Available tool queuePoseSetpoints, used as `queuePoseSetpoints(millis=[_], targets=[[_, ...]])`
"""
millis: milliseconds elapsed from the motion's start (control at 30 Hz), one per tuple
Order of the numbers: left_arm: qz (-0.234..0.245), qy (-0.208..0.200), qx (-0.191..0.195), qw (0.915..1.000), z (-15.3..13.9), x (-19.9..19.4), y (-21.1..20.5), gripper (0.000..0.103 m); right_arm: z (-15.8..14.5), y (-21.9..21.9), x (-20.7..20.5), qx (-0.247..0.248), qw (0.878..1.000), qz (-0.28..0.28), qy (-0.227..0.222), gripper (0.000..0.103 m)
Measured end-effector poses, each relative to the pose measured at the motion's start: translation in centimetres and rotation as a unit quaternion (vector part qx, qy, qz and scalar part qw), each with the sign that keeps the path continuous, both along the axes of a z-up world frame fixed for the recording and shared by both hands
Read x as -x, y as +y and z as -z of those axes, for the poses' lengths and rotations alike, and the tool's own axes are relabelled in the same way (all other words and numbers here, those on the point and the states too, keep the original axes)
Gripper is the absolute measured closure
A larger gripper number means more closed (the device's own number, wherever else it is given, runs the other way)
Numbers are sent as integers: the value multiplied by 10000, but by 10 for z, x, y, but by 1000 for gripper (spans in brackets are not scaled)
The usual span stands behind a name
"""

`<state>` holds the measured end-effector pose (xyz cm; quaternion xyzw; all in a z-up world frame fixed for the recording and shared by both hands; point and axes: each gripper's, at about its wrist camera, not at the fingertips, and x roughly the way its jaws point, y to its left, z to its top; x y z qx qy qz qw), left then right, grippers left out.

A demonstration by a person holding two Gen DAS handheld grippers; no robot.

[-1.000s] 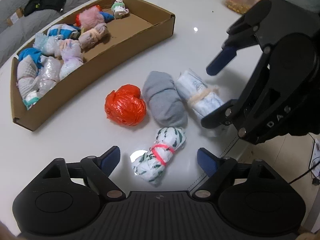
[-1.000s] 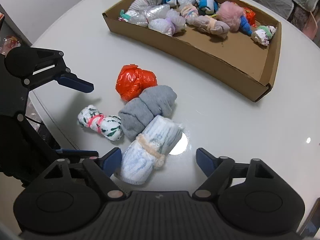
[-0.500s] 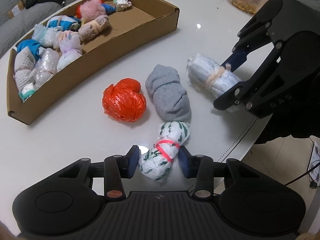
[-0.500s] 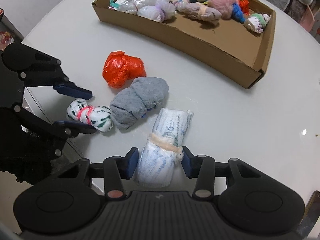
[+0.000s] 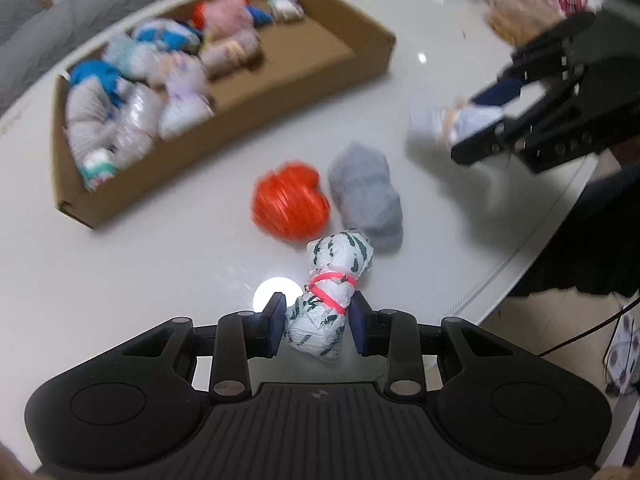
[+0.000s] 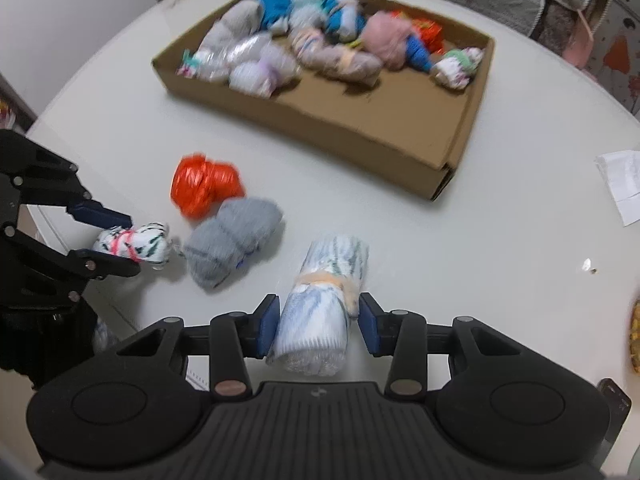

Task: Organize objects
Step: 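Grasp the green-printed white sock with the left tool while the right grasps the white sock roll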

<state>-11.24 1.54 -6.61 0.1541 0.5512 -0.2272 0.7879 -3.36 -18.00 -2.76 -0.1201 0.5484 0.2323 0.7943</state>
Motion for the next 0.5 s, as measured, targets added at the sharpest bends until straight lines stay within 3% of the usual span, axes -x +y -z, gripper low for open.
queuePoseSetpoints(millis=[267, 367, 500], targets=[[-582, -710, 583, 9941, -67, -29, 18, 63, -20, -11, -9, -271, 9988, 185, -357, 72], [-624, -760, 561, 9936, -66, -33, 16, 63, -14, -10, -9, -236, 9993, 113, -272, 79], [-568, -682, 457, 9950, -55, -33, 11, 63, -2, -12, -8, -134, 9998, 109, -68, 81]])
